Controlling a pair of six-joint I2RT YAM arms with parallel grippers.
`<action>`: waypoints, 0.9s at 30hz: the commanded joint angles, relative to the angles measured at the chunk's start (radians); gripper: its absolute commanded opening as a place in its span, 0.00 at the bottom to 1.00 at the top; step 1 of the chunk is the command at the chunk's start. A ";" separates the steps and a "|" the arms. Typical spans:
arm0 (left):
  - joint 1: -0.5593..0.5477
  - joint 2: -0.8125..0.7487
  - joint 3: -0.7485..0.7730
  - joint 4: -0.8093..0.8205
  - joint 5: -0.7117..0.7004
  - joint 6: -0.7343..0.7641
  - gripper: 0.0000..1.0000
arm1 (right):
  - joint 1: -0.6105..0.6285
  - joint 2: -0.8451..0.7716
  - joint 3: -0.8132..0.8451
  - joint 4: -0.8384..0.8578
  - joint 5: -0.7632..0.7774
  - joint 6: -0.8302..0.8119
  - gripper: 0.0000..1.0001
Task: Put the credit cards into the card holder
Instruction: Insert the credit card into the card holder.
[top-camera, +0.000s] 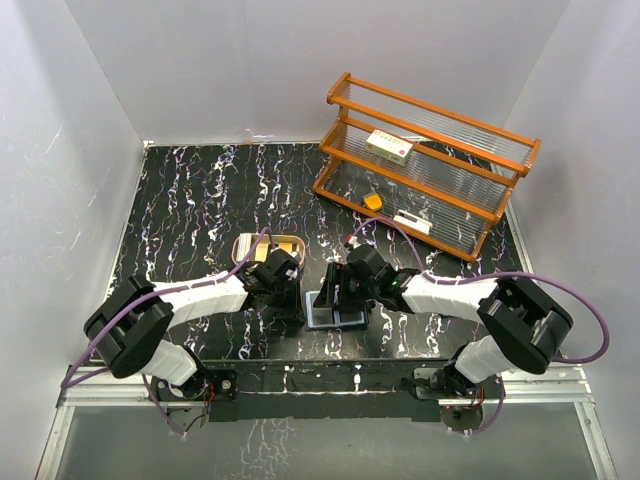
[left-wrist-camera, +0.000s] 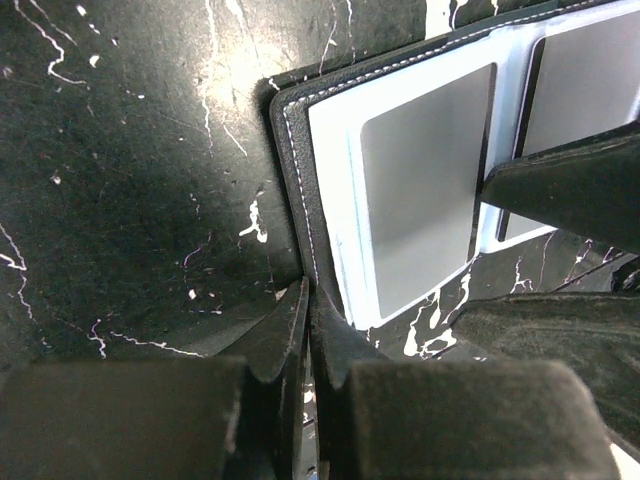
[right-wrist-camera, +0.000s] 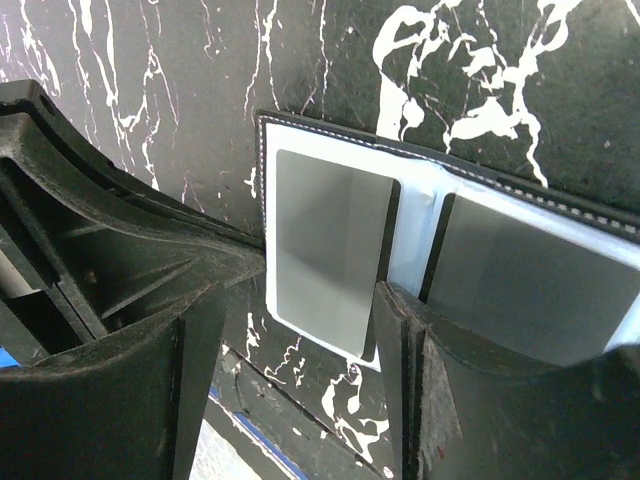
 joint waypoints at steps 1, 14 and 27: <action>-0.010 -0.038 0.015 -0.071 -0.056 0.003 0.00 | 0.010 -0.063 0.053 -0.052 0.033 -0.018 0.56; -0.010 -0.179 0.068 -0.126 -0.099 -0.054 0.31 | 0.009 -0.075 0.082 -0.162 0.104 -0.035 0.24; -0.011 -0.242 -0.047 0.068 -0.053 -0.125 0.57 | 0.010 0.001 0.078 -0.145 0.121 -0.088 0.17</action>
